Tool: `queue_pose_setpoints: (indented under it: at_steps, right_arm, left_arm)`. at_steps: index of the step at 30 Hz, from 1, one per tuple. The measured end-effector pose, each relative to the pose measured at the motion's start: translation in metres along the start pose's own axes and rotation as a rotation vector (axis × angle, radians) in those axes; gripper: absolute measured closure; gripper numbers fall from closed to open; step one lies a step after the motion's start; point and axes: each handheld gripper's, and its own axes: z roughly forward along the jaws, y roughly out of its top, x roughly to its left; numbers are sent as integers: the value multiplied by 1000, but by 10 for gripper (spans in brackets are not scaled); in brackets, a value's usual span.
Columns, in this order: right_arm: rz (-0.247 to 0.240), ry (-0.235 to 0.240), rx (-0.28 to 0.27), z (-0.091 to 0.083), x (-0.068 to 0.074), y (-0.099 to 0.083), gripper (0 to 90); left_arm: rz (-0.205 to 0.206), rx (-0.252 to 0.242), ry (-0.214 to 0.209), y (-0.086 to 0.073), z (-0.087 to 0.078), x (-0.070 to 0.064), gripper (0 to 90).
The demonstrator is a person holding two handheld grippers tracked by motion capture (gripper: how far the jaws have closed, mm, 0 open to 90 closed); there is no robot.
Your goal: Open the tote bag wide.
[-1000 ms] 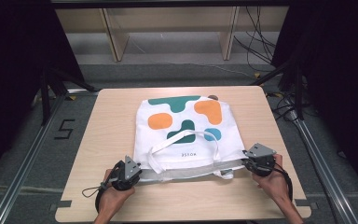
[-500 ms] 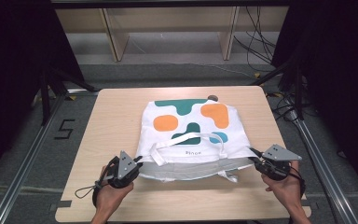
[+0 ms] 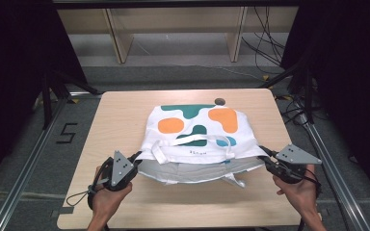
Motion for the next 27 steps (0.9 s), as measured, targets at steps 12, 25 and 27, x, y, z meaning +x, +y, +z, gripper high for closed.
queue_pose_setpoints:
  at_steps: [12, 25, 27]
  right_arm:
    - [-38, -20, -85, -24, -6, 44, 809]
    - [-130, -97, -244, -63, -24, 124, 814]
    - [-111, -81, -260, -68, -20, 130, 814]
  left_arm:
    - [-44, -127, 28, 45, -21, 17, 862]
    - [-53, -333, 55, 106, -60, 30, 866]
    - [-54, -355, 57, 110, -66, 32, 866]
